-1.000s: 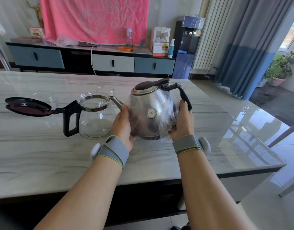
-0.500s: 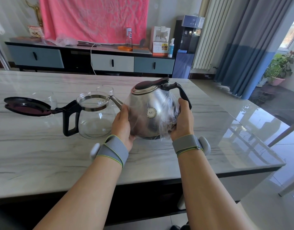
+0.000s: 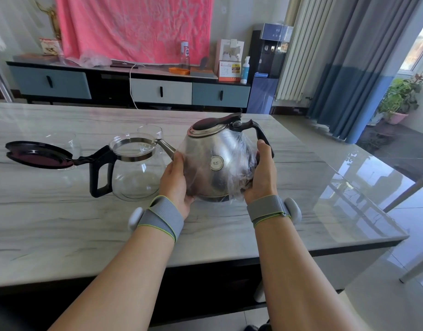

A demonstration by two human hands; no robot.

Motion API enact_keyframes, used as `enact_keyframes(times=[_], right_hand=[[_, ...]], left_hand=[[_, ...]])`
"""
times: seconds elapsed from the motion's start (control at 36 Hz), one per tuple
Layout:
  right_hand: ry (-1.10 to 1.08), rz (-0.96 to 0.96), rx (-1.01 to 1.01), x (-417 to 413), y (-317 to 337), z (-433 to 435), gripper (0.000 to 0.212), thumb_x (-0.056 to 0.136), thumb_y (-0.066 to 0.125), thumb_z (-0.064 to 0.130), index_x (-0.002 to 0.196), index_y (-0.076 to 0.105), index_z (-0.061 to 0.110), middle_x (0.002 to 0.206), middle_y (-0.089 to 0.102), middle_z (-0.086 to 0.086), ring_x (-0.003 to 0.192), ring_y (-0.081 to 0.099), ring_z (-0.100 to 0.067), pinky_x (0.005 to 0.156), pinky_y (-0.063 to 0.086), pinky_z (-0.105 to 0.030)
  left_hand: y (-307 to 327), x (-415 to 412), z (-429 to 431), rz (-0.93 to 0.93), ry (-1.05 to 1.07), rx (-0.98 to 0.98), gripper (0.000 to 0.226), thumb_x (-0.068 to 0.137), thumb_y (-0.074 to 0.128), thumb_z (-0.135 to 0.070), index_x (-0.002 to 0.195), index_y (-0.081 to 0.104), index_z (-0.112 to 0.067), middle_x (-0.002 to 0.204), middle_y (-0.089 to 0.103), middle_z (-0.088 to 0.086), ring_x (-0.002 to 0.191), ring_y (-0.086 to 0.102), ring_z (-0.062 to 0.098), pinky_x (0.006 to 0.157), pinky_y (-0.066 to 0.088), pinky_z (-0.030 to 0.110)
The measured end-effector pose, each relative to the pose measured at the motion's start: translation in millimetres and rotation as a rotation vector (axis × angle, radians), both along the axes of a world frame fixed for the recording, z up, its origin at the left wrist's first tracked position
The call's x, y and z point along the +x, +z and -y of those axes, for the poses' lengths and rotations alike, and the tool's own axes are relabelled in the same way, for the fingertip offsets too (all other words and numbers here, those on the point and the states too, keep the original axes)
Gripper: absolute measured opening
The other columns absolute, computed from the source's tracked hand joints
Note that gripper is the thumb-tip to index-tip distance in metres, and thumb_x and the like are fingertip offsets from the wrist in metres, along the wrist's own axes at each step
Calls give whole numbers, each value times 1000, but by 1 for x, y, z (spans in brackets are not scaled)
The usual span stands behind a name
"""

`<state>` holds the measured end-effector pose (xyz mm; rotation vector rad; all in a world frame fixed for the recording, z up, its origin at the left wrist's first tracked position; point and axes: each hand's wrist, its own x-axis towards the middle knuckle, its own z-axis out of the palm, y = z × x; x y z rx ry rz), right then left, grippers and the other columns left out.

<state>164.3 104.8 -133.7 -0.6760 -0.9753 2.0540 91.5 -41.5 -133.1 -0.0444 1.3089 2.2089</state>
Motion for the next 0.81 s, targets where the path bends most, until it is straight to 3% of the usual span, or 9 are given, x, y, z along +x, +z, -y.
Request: enact_keyframes(times=[0.14,0.22,0.33,0.44,0.81], right_hand=[[2,6,16,-1,0,-1,73,67,78,61,127,67,22,136,70,-7,118,71,-30,90,62,-45],[21,-6,30,0,0,-1,61,68,77,60,117,65,24,126,70,-3,109,71,-26,84,61,-42],[15,-4,27,-3,-3,-4,81,65,79,62,133,68,19,141,69,-6,123,69,-31,104,57,-54],[24,-10,34,-2,-1,-2,70,64,79,62,123,66,28,144,67,-8,126,68,-33,103,57,-53],[2,16,41,-2,-3,-4,76,64,79,65,126,66,23,147,65,-8,130,65,-33,106,55,-56]], left_hand=[[-1,-1,-1,-1,7,5,42,98,51,-59,127,63,-31,118,72,-7,109,68,20,93,55,54],[-1,-1,-1,-2,7,7,41,99,50,-58,127,63,-31,117,73,-7,109,69,19,92,55,53],[0,1,0,-2,8,10,40,100,50,-57,127,63,-30,117,72,-6,108,68,19,90,56,53],[1,1,0,2,10,10,41,99,50,-56,127,62,-29,118,72,-5,107,68,19,86,58,49],[2,2,0,7,3,8,41,99,50,-57,128,61,-30,118,71,-5,108,68,21,92,55,54]])
